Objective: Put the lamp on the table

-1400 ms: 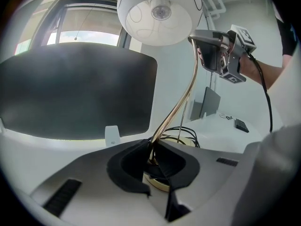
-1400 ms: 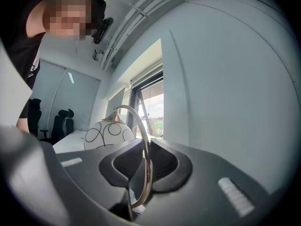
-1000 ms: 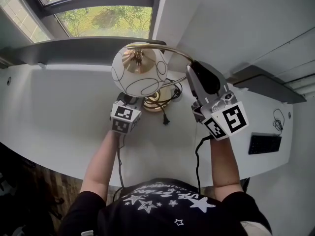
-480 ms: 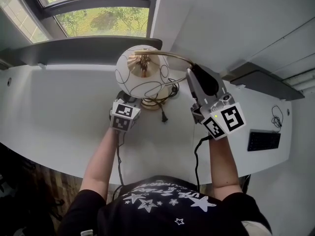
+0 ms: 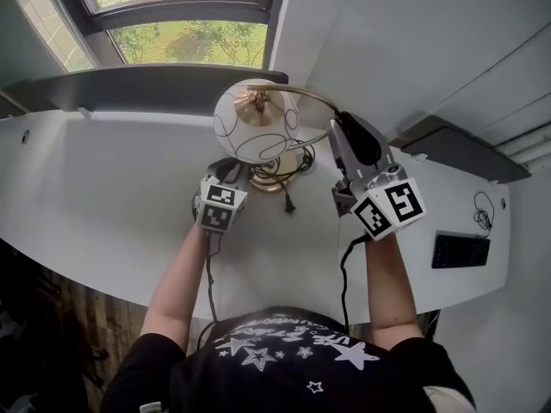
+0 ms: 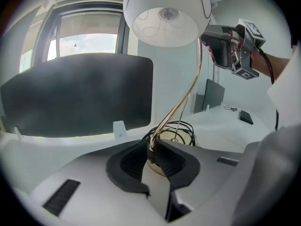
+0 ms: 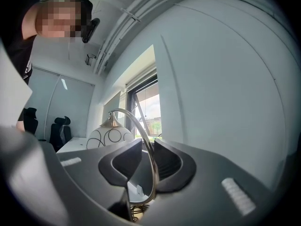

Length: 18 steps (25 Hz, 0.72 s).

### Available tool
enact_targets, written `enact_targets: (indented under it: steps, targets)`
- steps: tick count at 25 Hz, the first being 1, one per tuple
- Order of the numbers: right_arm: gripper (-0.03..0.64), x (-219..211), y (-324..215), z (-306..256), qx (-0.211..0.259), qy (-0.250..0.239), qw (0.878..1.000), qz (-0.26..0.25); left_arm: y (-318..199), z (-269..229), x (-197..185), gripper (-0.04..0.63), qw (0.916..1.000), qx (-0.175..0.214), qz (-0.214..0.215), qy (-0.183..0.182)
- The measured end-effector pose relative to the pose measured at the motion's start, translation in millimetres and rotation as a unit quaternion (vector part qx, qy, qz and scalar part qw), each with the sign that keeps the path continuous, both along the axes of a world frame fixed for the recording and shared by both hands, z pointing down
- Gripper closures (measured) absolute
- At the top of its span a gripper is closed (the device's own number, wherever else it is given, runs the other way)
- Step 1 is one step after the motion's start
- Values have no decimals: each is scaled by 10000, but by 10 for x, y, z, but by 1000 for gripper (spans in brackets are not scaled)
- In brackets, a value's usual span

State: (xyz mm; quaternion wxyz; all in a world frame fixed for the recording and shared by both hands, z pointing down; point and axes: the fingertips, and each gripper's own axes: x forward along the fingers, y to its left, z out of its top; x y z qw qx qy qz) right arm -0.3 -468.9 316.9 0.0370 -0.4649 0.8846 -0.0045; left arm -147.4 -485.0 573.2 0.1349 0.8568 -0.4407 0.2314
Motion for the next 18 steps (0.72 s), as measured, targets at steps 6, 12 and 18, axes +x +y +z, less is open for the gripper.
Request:
enact_targets:
  steps: [6,12,18]
  targets:
    - [561,53,233,-144,162,-119,9997,152,239,-151,-331,538,9985,56,-535,81]
    - [612,28,676,-291,332,-296,9990,-32,800,-414,-554,538,9941,293,-1038,132]
    - [615,17,1153,-365,346,-479,9969,-520,1446,-717,-646,538,9855,614,-1567,213]
